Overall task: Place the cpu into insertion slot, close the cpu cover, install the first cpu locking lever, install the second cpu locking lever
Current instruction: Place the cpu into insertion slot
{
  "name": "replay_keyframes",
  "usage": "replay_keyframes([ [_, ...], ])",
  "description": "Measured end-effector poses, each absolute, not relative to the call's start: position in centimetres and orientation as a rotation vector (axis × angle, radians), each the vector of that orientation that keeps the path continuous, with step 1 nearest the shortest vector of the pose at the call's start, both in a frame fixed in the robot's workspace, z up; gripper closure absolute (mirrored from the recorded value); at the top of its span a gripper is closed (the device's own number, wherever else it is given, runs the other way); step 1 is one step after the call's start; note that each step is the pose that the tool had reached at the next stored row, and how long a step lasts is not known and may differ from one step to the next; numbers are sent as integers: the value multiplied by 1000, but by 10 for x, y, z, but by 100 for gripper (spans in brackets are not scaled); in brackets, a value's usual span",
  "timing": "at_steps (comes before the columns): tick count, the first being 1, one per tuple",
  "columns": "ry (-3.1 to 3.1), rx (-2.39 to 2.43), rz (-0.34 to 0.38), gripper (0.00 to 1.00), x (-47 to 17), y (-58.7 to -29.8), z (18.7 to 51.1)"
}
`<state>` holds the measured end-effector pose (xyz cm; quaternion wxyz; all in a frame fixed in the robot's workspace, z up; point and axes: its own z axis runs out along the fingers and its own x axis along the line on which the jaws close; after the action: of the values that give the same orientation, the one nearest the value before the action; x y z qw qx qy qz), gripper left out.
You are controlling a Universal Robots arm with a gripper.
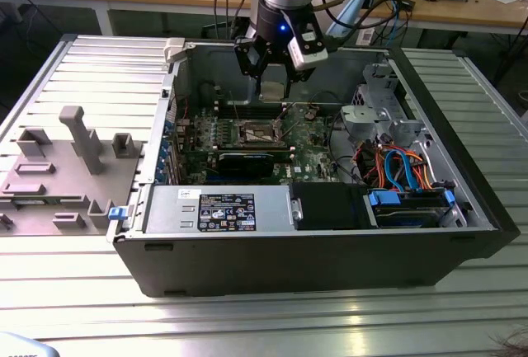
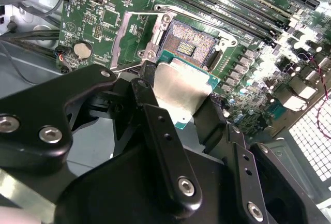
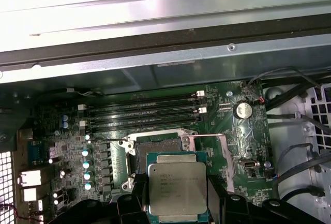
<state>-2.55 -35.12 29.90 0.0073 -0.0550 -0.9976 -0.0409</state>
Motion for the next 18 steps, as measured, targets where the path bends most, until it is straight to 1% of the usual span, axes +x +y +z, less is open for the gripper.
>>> replay_keyframes([
  [18, -3118, -204, -128, 45, -25, -351, 299],
])
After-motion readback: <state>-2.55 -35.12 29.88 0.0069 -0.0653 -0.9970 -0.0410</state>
